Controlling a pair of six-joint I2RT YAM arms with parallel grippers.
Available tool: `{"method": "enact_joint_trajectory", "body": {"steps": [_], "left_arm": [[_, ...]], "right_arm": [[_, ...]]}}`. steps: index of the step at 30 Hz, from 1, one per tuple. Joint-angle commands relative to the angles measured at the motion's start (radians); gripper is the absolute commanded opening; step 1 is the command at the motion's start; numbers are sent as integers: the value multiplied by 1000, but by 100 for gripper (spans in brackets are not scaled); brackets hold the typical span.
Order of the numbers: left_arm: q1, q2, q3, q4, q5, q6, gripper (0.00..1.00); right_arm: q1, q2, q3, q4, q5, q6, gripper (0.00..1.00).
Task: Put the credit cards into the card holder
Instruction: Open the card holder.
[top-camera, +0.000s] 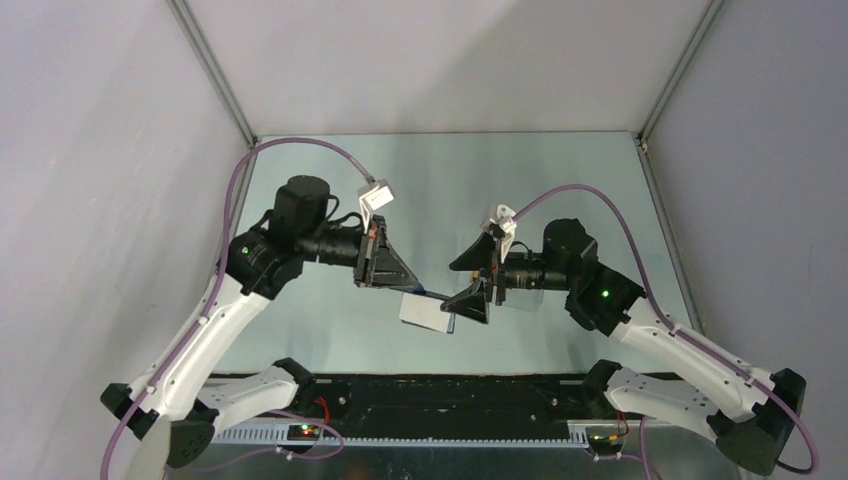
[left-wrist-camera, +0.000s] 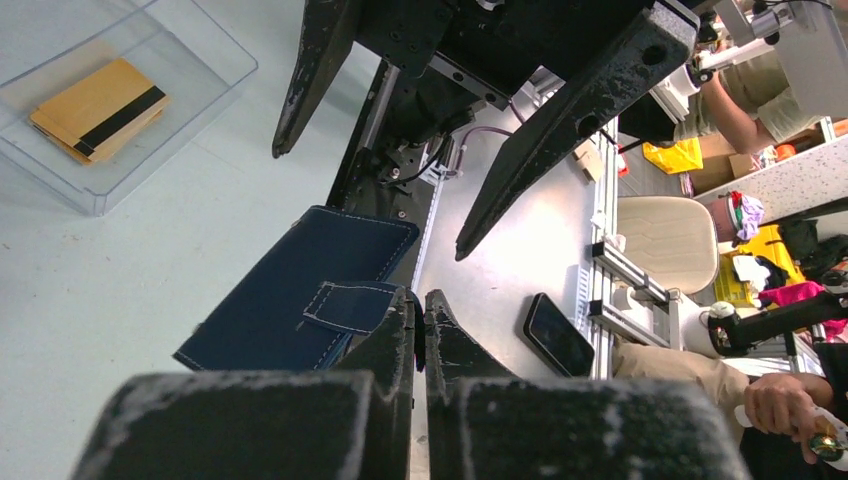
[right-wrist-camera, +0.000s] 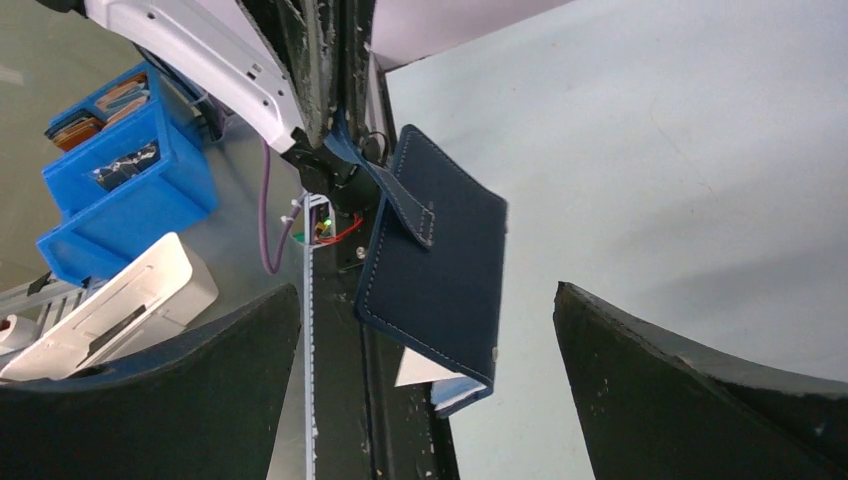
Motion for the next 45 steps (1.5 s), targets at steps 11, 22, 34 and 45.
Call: {"method": "enact_joint_trajectory", "body": {"steps": [11, 22, 34, 45], "left_arm": [[-32, 4, 97, 16, 42, -49, 0], [-49, 9, 141, 17, 15, -51, 0], [-38, -47, 95, 26, -303, -80, 97], [105, -114, -144, 177, -162, -207, 100]], "right_arm": [[99, 68, 4, 173, 37, 34, 94], [104, 149, 64, 130, -5, 41, 36], [26, 110, 81, 115, 69, 200, 0], [-203, 45, 1, 187, -177, 444, 0]]}}
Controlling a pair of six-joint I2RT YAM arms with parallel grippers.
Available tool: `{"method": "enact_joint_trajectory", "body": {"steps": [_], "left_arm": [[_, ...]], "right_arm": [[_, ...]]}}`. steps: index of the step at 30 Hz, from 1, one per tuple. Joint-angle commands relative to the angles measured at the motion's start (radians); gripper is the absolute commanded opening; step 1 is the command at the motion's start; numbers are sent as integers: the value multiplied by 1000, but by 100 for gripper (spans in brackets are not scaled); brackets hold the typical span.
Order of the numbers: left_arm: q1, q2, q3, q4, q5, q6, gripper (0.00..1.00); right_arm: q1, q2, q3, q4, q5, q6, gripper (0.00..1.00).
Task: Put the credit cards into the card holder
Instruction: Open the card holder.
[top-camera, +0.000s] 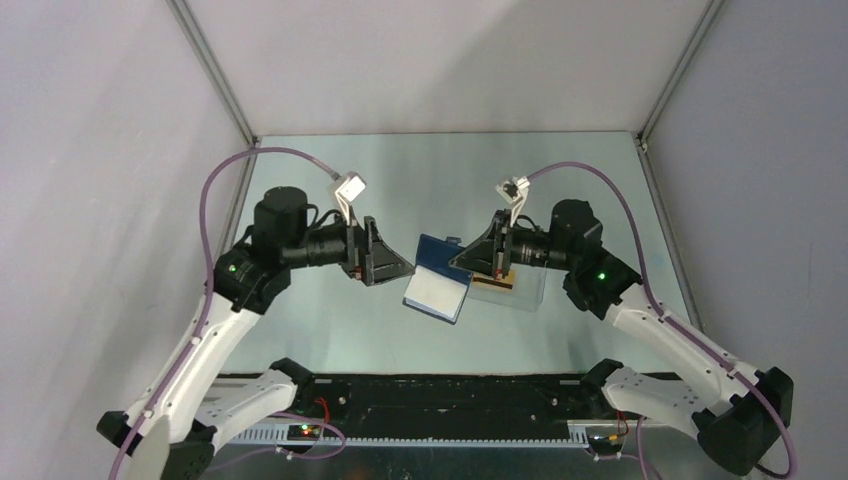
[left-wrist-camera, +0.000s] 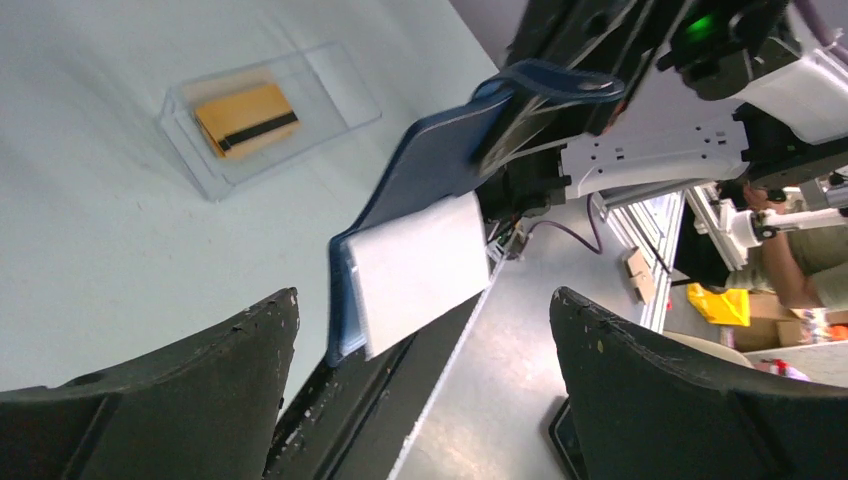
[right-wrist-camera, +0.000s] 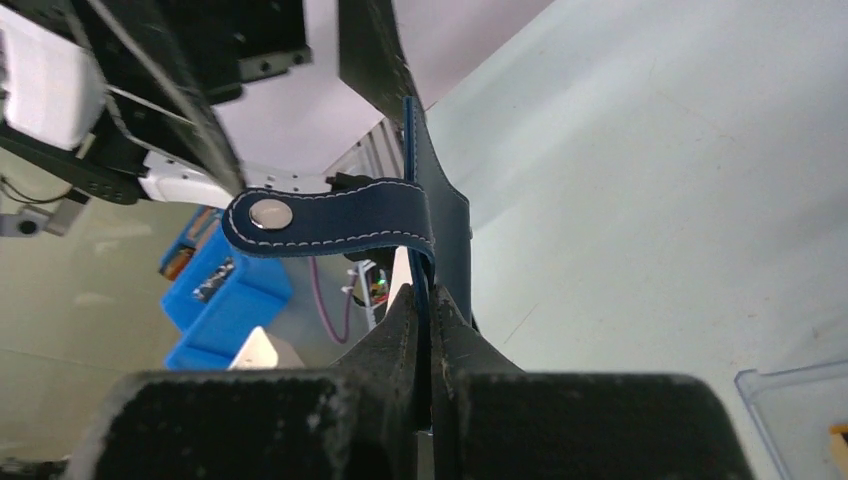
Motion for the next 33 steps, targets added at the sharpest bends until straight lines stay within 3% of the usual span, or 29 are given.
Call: {"method": "enact_joint_trajectory", "body": {"steps": [1, 8, 18, 33], "left_arm": [[21, -6, -86, 97, 72, -62, 100], [37, 12, -180, 245, 152, -149, 91], [37, 44, -232, 284, 181, -165, 73], [-44, 43, -242, 397, 167, -240, 69]], "right_arm": [[-71, -41, -21, 97, -180, 142, 0], [-163, -55, -25, 130, -306, 219, 0], [-209, -53, -55, 260, -362, 350, 0], [-201, -44, -56, 189, -339, 295, 0]]}}
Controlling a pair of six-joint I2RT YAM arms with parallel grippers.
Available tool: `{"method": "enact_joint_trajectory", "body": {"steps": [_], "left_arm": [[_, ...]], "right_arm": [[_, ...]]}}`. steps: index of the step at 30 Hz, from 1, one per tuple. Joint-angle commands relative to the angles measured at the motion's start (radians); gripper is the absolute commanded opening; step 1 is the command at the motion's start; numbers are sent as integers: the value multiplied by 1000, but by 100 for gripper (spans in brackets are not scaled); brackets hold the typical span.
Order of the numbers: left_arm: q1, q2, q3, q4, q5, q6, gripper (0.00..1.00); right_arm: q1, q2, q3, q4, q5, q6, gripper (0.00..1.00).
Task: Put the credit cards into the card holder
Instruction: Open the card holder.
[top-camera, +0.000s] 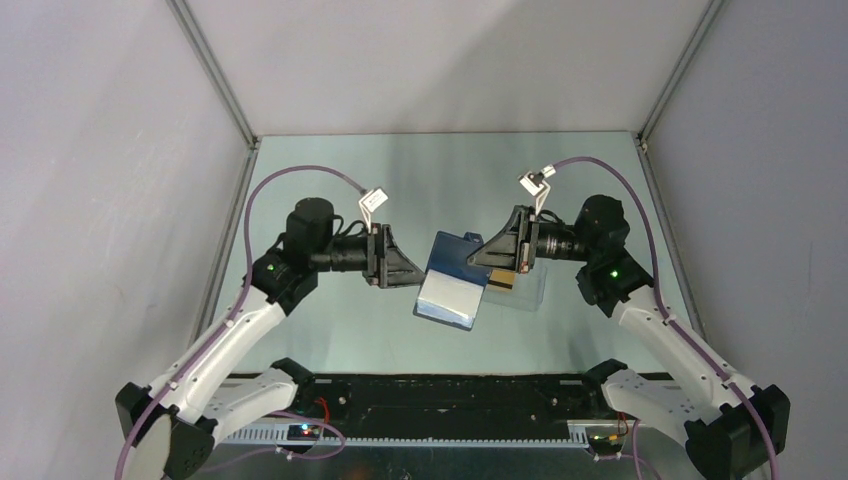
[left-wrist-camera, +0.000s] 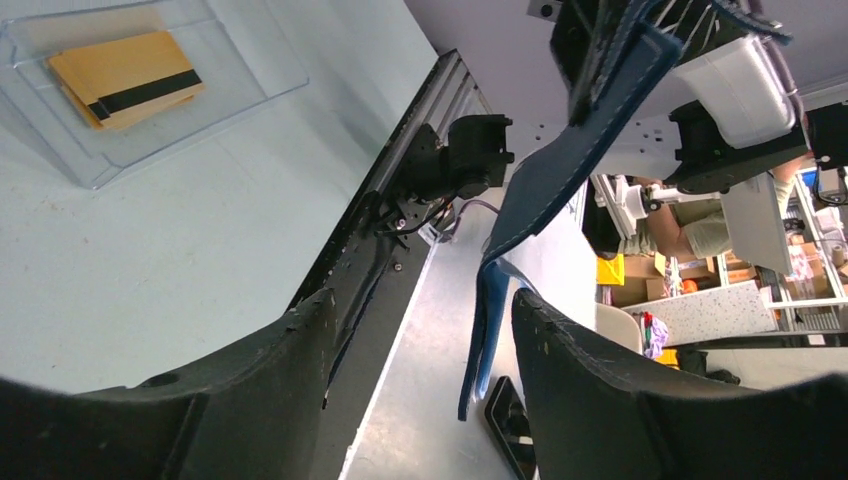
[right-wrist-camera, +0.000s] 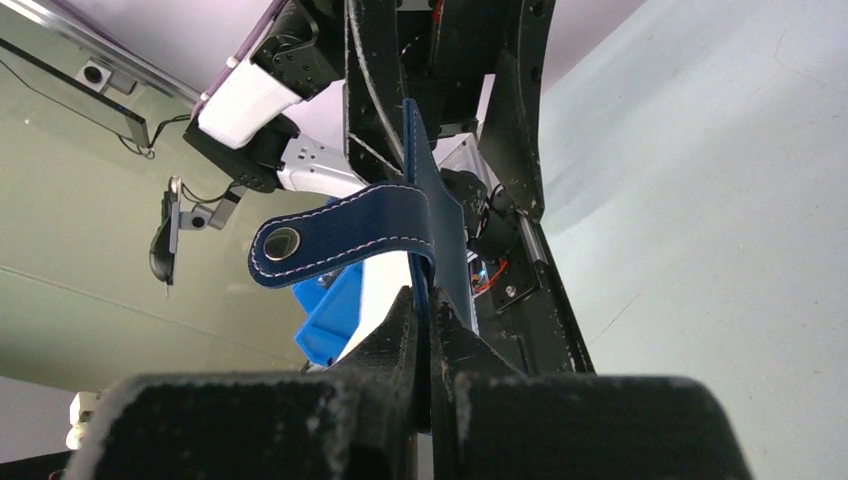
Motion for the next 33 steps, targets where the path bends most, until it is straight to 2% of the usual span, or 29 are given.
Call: {"method": "enact_joint_trajectory", "body": {"steps": [1, 17, 19, 21, 24, 26, 27, 28, 29, 31, 32, 33], "left_arm": [[-17, -2, 30, 84, 8, -38, 69], [-60, 64, 51, 166, 2, -75, 63], [-66, 66, 27, 217, 13, -115, 61], [-71, 66, -9, 342, 30, -172, 58], [-82, 66, -29, 387, 29, -191, 53], [-92, 69, -36, 402, 32, -195, 45], [-94, 71, -37, 408, 36, -197, 33], [-98, 72, -36, 409, 37, -197, 25], [-99, 74, -36, 411, 37, -198, 9], [-99, 73, -39, 412, 26, -199, 1], [-99, 70, -41, 412, 19, -200, 1], [-99, 68, -42, 413, 5, -201, 0]], "right_arm": [[6, 0, 5, -7, -2, -32, 0], [48, 36, 5, 6, -2, -35, 0], [49, 41, 5, 14, 2, -25, 0], [48, 43, 5, 24, 11, -7, 0], [48, 52, 5, 50, 24, 20, 0], [50, 62, 5, 63, 31, 41, 0], [52, 67, 5, 67, 38, 52, 0], [54, 70, 5, 73, 44, 57, 0], [54, 72, 5, 75, 50, 66, 0], [55, 73, 5, 80, 71, 77, 0], [53, 72, 5, 75, 87, 78, 0], [49, 65, 5, 68, 107, 72, 5]]}}
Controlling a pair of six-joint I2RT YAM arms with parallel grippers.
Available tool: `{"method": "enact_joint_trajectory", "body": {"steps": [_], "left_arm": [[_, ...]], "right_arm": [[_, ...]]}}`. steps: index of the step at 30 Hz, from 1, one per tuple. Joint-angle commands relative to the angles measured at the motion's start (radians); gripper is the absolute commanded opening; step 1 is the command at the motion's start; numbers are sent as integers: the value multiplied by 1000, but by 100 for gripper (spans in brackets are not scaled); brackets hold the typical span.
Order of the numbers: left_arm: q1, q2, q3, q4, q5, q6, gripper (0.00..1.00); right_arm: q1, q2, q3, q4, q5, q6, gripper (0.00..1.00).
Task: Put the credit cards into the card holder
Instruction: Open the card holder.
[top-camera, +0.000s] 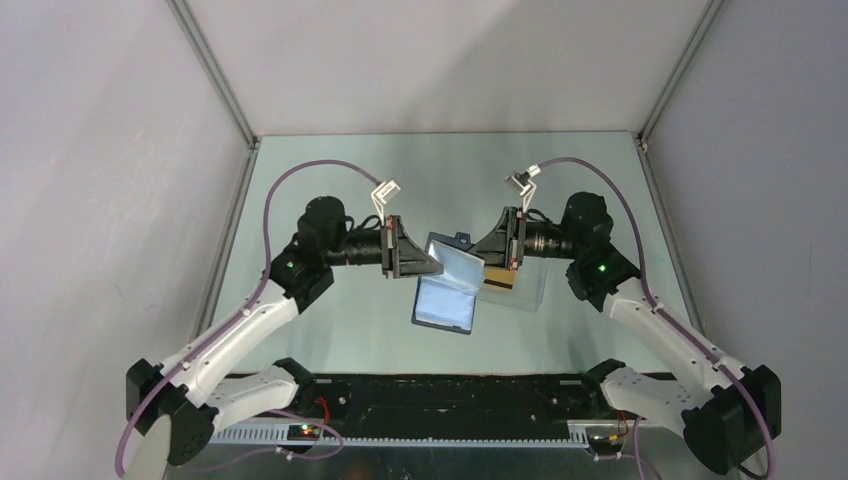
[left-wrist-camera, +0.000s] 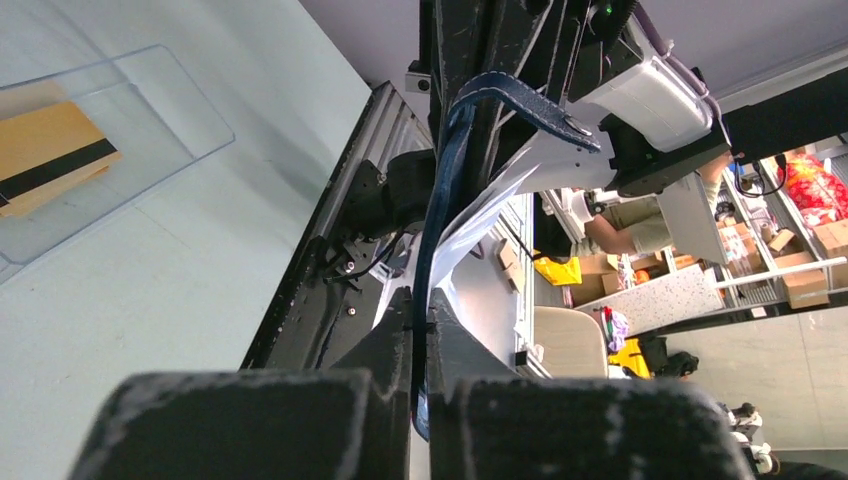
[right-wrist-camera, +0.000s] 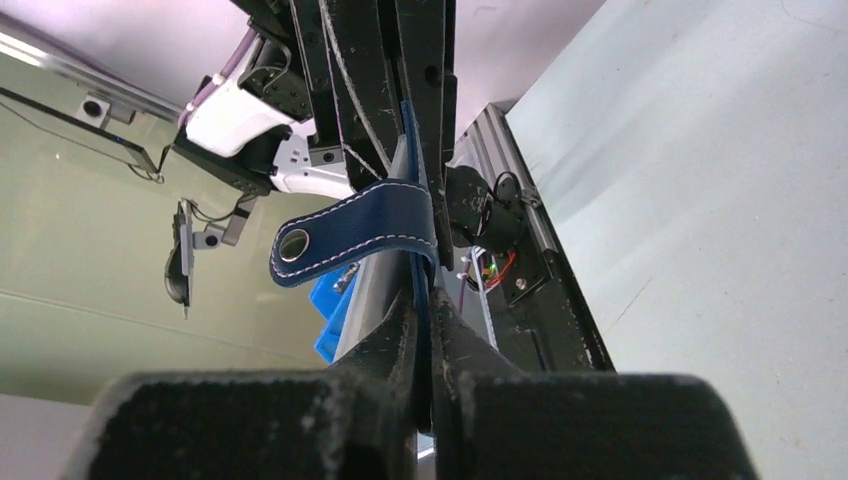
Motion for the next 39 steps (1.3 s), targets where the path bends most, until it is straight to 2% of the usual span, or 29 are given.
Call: {"method": "enact_joint_trajectory", "body": {"steps": [1, 2, 4, 5, 6, 8, 11, 16, 24, 26, 28, 32, 34, 35, 36, 37, 38, 39], "left_arm": [[-13, -8, -7, 75, -25, -21, 0], [-13, -10, -8, 74, -44, -23, 0], [-14, -19, -13, 74, -78, -30, 0], [-13, -28, -17, 73, -90, -35, 0], [-14, -32, -19, 73, -112, -39, 0], [-13, -44, -23, 74, -140, -48, 0], [-14, -63, -21, 75, -173, -62, 0], [-11, -82, -13, 76, -204, -86, 0], [-9, -86, 26, 122, -161, -128, 0], [-11, -89, 32, 126, -162, -135, 0], [-10, -90, 34, 132, -163, -144, 0], [-9, -92, 37, 138, -168, -157, 0], [-11, -91, 37, 138, -164, -160, 0], [-11, -88, 36, 138, -163, -164, 2], [-10, -89, 32, 138, -158, -164, 10], [-10, -88, 28, 137, -157, -168, 16], [-11, -89, 19, 137, -151, -169, 37], [-11, -92, 12, 138, -151, -174, 49]], "right_arm": [[0, -12, 7, 40, 79, 22, 17], [-7, -32, 7, 20, 109, -2, 25], [-33, -73, 6, -66, 151, -51, 57], [-57, -88, 7, -123, 164, -83, 64], [-69, -118, 6, -149, 184, -100, 75], [-118, -160, 0, -217, 182, -138, 85], [-174, -212, -50, -196, 129, -120, 90], [-252, -241, -134, 40, -29, -15, 95], [-108, -177, -139, 117, -19, -28, 95], [-59, -152, -139, 166, -16, -18, 94], [-13, -125, -138, 207, -10, -10, 89], [44, -81, -137, 246, 10, -4, 73], [50, -69, -137, 268, 22, 11, 51], [50, -66, -136, 286, 28, 19, 32], [50, -60, -137, 294, 32, 33, 22], [49, -56, -133, 297, 41, 39, 5], [48, -51, -129, 291, 55, 40, 2], [48, -47, -124, 277, 60, 39, 0]]}}
